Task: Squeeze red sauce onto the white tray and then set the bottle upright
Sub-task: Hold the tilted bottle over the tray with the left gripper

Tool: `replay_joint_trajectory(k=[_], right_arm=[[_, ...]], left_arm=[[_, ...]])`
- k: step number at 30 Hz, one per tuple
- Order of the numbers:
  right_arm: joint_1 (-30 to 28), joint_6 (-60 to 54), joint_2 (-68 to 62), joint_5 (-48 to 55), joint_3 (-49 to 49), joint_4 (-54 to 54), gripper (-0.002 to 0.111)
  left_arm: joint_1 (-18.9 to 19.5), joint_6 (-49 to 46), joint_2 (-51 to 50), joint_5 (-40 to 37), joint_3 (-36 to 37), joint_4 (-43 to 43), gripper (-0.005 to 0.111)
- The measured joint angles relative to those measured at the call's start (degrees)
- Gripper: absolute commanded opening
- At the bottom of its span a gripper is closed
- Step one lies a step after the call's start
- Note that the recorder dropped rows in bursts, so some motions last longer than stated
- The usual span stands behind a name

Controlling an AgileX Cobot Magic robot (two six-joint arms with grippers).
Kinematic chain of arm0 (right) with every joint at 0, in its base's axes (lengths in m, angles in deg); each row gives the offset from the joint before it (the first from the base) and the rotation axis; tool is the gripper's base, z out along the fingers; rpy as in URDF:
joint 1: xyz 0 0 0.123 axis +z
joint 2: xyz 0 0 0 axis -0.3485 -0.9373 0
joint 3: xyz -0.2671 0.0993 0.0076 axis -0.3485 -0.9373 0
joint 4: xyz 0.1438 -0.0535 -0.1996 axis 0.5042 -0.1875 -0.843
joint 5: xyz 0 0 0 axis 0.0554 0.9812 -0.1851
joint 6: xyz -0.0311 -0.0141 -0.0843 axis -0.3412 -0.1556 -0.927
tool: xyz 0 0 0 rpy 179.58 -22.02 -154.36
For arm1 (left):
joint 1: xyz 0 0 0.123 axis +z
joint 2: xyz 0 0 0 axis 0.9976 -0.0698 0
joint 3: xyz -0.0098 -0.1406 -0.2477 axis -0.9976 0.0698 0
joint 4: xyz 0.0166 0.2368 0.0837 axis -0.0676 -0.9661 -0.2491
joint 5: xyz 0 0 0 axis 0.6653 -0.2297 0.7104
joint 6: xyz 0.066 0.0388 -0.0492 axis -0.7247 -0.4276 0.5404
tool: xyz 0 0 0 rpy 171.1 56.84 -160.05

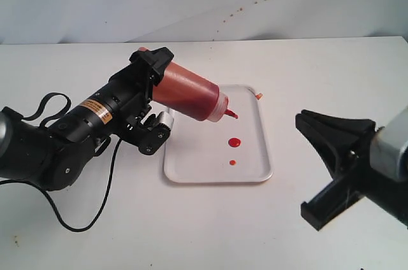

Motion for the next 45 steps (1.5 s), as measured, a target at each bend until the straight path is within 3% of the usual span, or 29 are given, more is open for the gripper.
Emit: replay_joint_trajectory(k=[8, 21, 27, 45], right_arm=[[0.0, -2.3, 0.1, -14.9, -10.4, 3.4, 0.0], [0.0, -2.5, 0.2, -15.5, -10.7, 3.3, 0.0], [0.0, -2.5, 0.2, -15.5, -10.7, 3.3, 0.0], [0.0, -2.5, 0.2, -15.5, -10.7, 3.3, 0.0]], left_arm=[[0.0, 0.7, 0.0, 0.0, 0.0, 0.0, 0.0], [0.0, 1.0, 0.0, 0.0, 0.0, 0.0, 0.0], [0.0, 1.2, 0.0, 0.0, 0.0, 4.7, 0.0], [0.0, 2.9, -1.3, -3.2, 0.9, 3.4, 0.0]])
